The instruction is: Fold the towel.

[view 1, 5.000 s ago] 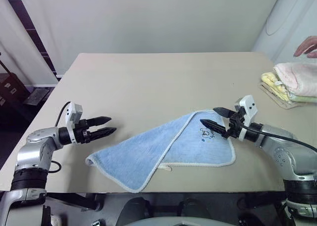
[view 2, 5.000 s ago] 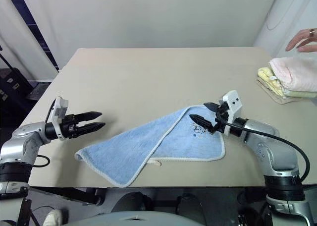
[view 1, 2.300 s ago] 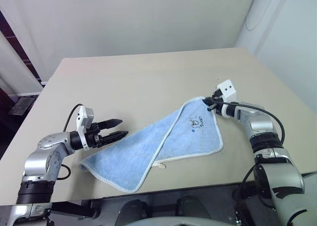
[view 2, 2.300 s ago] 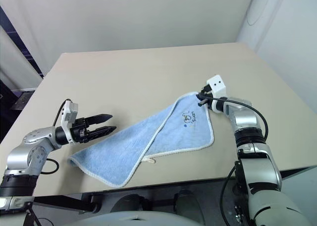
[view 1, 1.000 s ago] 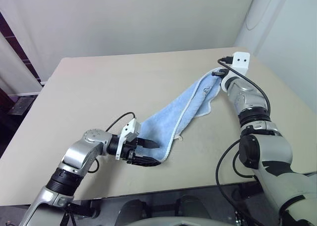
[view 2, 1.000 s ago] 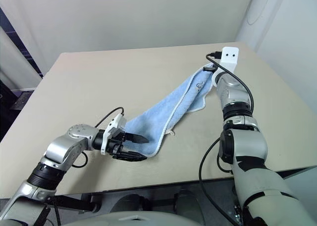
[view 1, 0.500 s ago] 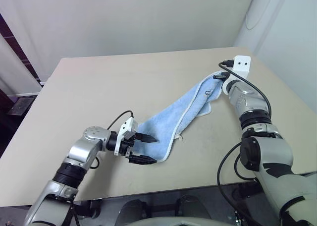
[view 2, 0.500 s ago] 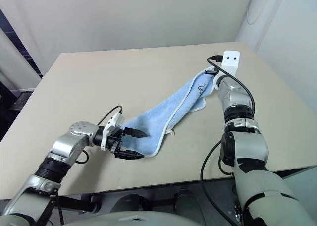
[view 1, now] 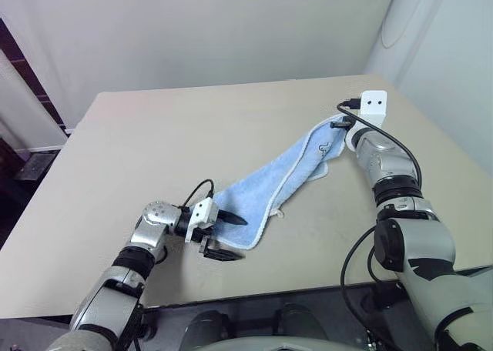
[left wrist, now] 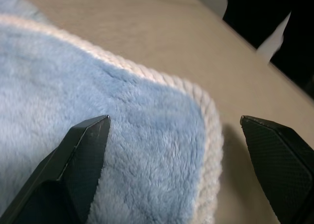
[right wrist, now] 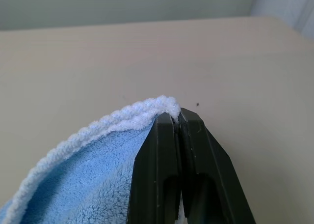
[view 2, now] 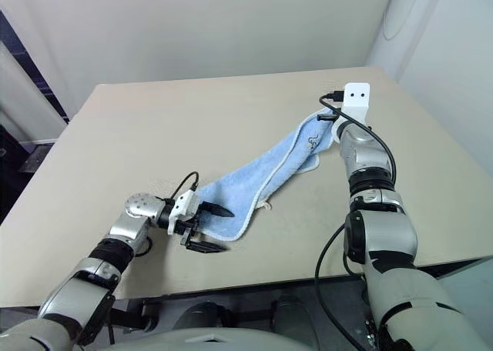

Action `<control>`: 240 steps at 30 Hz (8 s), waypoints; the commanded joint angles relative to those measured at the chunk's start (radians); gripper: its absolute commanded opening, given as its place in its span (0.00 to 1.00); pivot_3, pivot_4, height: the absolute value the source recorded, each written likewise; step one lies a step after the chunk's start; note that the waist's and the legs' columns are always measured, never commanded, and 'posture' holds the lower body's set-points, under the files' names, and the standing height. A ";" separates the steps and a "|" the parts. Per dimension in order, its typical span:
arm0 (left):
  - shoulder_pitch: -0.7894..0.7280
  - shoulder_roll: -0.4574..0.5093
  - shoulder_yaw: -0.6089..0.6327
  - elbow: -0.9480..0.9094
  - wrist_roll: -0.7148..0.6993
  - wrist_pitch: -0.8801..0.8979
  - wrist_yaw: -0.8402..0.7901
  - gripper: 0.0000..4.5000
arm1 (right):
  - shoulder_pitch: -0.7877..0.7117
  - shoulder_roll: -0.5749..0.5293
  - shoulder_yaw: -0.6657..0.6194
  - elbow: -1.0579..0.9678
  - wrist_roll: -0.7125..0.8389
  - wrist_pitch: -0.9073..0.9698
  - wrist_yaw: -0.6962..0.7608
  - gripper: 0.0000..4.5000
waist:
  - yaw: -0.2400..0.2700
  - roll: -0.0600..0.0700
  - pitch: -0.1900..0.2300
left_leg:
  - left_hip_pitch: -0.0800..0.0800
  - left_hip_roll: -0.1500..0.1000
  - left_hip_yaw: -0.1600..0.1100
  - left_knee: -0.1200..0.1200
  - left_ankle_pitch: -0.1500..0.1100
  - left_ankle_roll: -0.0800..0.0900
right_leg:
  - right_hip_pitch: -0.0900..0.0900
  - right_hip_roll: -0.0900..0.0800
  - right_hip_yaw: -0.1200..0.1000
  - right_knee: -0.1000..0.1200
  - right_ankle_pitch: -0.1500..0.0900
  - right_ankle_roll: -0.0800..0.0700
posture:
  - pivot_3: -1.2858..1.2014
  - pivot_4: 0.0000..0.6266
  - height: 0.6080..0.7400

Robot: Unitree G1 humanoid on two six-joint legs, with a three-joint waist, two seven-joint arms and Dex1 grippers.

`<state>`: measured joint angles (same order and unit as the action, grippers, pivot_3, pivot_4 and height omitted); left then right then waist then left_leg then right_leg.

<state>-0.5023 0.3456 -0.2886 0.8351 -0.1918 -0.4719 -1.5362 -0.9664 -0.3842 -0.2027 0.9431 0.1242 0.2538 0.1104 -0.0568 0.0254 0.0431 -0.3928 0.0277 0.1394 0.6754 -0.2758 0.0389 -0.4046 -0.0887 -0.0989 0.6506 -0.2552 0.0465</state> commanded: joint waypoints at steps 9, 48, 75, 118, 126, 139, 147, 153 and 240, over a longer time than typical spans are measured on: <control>-0.030 -0.082 -0.063 0.184 0.148 -0.119 0.044 1.00 | -0.009 -0.021 -0.017 -0.075 0.006 0.013 -0.018 0.00 | 0.043 0.004 -0.003 | 0.002 -0.004 0.001 0.001 -0.001 0.002 | 0.006 -0.007 -0.002 -0.006 0.003 0.003 | 0.52 0.00 1.00; -0.199 0.191 0.530 -0.298 -0.401 0.895 0.312 0.01 | 0.105 -0.088 -0.071 -0.328 0.066 0.102 0.036 0.00 | 0.013 -0.008 0.010 | -0.019 -0.003 0.001 -0.001 0.000 0.012 | -0.012 -0.003 -0.003 -0.004 0.005 0.010 | 0.52 0.00 1.00; -0.596 0.191 0.736 0.453 -0.218 0.277 0.618 0.01 | 0.202 -0.102 -0.031 -0.475 0.101 -0.154 0.284 0.00 | -0.002 -0.017 0.016 | -0.025 -0.003 0.007 -0.010 0.007 0.000 | -0.022 0.000 -0.002 -0.005 0.003 0.014 | 0.52 0.00 1.00; 0.279 0.399 0.731 -0.305 -0.440 0.936 0.111 0.01 | 1.174 -0.251 -0.237 -1.285 0.508 0.270 0.627 0.00 | 0.023 -0.022 0.015 | -0.016 0.000 0.005 -0.015 0.002 -0.001 | -0.019 -0.007 -0.004 -0.019 0.007 -0.004 | 0.52 0.00 1.00; 0.194 0.310 0.729 -0.187 -0.420 0.843 0.219 0.01 | 0.893 -0.153 -0.078 -1.039 0.362 0.245 0.470 0.00 | 0.024 -0.023 0.014 | -0.017 0.000 0.005 -0.014 0.003 -0.001 | -0.020 -0.008 -0.009 -0.019 0.009 -0.006 | 0.52 0.00 1.00; 0.038 0.332 0.718 0.265 -0.318 0.559 0.181 0.01 | 0.760 -0.083 0.004 -0.853 0.281 0.166 0.472 0.00 | 0.021 -0.024 0.014 | -0.017 0.000 0.005 -0.008 0.003 -0.001 | -0.017 -0.008 -0.012 -0.015 0.011 -0.002 | 0.52 0.00 1.00; -0.014 0.337 0.716 0.406 -0.259 0.473 0.159 0.01 | 0.711 -0.069 0.024 -0.773 0.250 0.182 0.449 0.00 | 0.016 -0.024 0.013 | -0.017 0.000 0.006 -0.008 0.005 0.001 | -0.014 -0.008 -0.012 -0.011 0.012 0.000 | 0.52 0.00 1.00; -0.027 0.311 0.730 0.427 -0.253 0.469 0.157 0.23 | 0.705 -0.069 0.022 -0.795 0.277 0.245 0.469 0.30 | 0.014 -0.025 0.013 | -0.016 0.000 0.006 -0.007 0.006 0.000 | -0.016 -0.008 -0.012 -0.006 0.012 0.000 | 0.52 0.00 1.00; 0.142 0.179 0.584 -0.417 -0.438 0.873 0.177 0.64 | 0.893 -0.172 -0.471 -0.993 1.299 0.771 -0.043 0.01 | 0.036 -0.022 -0.006 | -0.022 0.006 0.043 -0.024 0.005 0.006 | -0.003 -0.008 0.004 -0.032 0.002 0.014 | 0.52 0.00 1.00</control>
<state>-0.3463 0.5178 0.2887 0.4203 -0.6217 0.4222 -1.3504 -0.0624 -0.5295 -0.6714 0.0403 1.3994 1.0225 0.0358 -0.0207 0.0039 0.0376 -0.4151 0.0339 0.1826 0.6511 -0.2712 0.0451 -0.4074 -0.0967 -0.0942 0.6190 -0.2534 0.0601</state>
